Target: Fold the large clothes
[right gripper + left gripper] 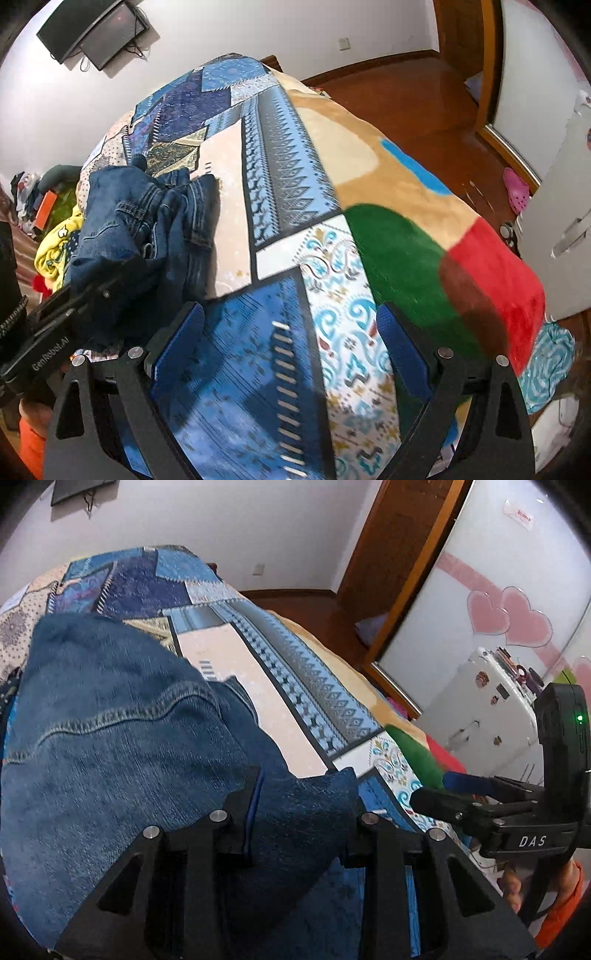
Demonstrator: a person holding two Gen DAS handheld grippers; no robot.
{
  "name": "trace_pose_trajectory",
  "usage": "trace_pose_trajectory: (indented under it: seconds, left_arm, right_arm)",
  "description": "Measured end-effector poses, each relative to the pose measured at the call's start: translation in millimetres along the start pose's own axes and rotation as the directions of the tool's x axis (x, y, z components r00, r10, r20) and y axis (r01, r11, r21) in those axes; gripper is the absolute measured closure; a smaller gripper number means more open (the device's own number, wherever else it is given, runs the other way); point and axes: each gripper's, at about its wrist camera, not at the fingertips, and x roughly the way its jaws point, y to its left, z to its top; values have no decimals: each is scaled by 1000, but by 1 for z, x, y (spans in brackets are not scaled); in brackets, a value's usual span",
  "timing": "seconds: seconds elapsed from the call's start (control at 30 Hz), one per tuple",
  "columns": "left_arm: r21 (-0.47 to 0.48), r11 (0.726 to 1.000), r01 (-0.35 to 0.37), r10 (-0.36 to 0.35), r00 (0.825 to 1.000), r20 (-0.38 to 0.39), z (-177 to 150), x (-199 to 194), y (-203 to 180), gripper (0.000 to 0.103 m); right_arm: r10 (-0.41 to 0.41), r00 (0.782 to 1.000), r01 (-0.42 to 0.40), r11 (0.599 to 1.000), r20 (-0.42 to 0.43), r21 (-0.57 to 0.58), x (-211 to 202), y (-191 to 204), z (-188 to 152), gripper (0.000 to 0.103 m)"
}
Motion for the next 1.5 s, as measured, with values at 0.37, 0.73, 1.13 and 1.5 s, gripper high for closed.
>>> trace_pose_trajectory:
  seconds: [0.37,0.73,1.13,1.5]
  left_arm:
    - [59,994,-89,87,996,31,5,-58,-9,33]
    - [-122,910,-396,408,908,95,-15,-132,107,3]
    - [-155,903,-400,402,915,-17,-69,-94,145,0]
    - [-140,895,-422,430,903,25,-45,-110,151,0]
  right_arm:
    - [21,998,-17,997,57,-72,-26,23,0,10]
    - [134,988,-111,965,80,-236,-20,103,7,10]
    - [51,999,-51,962,-6,-267,45,108,-6,3]
    - [42,999,-27,906,28,-423,18,144,23,1]
